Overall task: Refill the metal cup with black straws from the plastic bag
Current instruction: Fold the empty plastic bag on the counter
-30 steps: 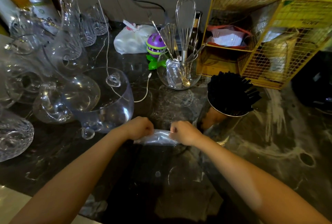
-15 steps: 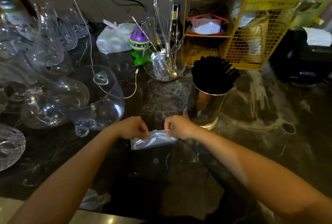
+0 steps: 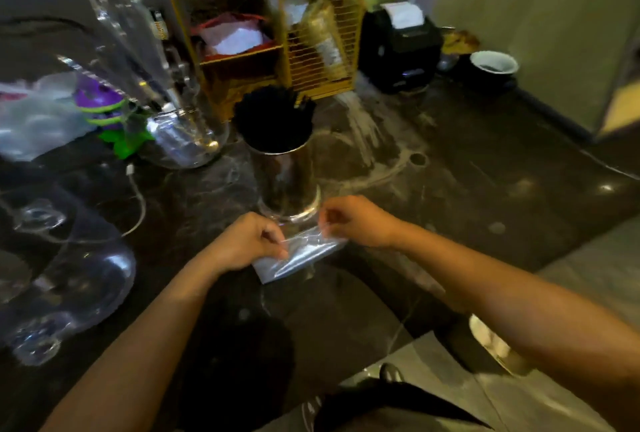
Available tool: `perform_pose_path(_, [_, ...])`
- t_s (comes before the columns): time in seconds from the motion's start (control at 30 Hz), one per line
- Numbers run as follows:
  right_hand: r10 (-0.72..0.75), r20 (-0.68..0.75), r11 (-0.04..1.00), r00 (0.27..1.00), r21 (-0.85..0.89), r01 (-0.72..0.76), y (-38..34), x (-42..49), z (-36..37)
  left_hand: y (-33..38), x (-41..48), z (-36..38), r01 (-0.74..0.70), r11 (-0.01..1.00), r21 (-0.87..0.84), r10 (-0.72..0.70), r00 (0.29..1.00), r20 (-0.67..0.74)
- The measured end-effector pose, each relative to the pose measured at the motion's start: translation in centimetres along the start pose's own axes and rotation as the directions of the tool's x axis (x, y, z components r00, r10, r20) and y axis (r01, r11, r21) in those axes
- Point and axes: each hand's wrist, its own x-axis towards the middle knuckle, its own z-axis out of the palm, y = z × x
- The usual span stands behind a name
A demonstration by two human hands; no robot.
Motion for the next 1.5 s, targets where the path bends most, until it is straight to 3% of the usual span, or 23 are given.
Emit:
perform_pose_path(0.13, [0.117, -0.140, 0.993, 0.983, 0.037, -0.113, 3.5, -5.0, -3.4, 4.5, 3.1, 4.4, -0.126, 0.991, 0.040, 0.125, 0.992, 0.010])
perform_pose_path(0.33, [0.270, -0.227, 0.957, 0.936, 0.174, -0.234, 10.1, -14.4, -8.5, 12.4, 6.3, 13.4, -0.192, 0.981, 0.037, 0.192, 0.981, 0.000])
perform_pose_path(0.53, [0.370, -0.333, 0.923, 0.867, 0.234, -0.304, 18.2, -26.3, -13.3, 22.3, 9.7, 26.1, -0.302, 0.942, 0.147, 0.279, 0.948, 0.154])
perform_pose_path(0.7, [0.521, -0.410, 0.851, 0.749, 0.320, -0.417, 24.9, -35.0, -15.2, 27.7, 12.3, 37.0, -0.298, 0.939, 0.171, 0.245, 0.929, 0.278])
perform_pose_path(0.83, [0.585, -0.393, 0.810, 0.710, 0.323, -0.489, 30.2, -38.3, -14.1, 29.0, 14.4, 43.6, -0.222, 0.963, 0.151, 0.166, 0.934, 0.315])
perform_pose_path(1.1, [0.702, -0.386, 0.712, 0.599, 0.386, -0.586, 42.1, -38.8, -7.1, 23.9, 22.6, 55.6, -0.281, 0.910, 0.305, 0.138, 0.899, 0.415])
perform_pose_path(1.3, [0.754, -0.304, 0.651, 0.582, 0.460, -0.604, 52.9, -35.9, 1.6, 14.4, 28.1, 65.2, -0.357, 0.807, 0.470, 0.119, 0.878, 0.463])
perform_pose_path(1.5, [0.753, -0.268, 0.649, 0.601, 0.454, -0.611, 65.7, -31.2, 12.1, 0.9, 33.8, 73.6, -0.584, 0.607, 0.539, 0.373, 0.808, 0.455])
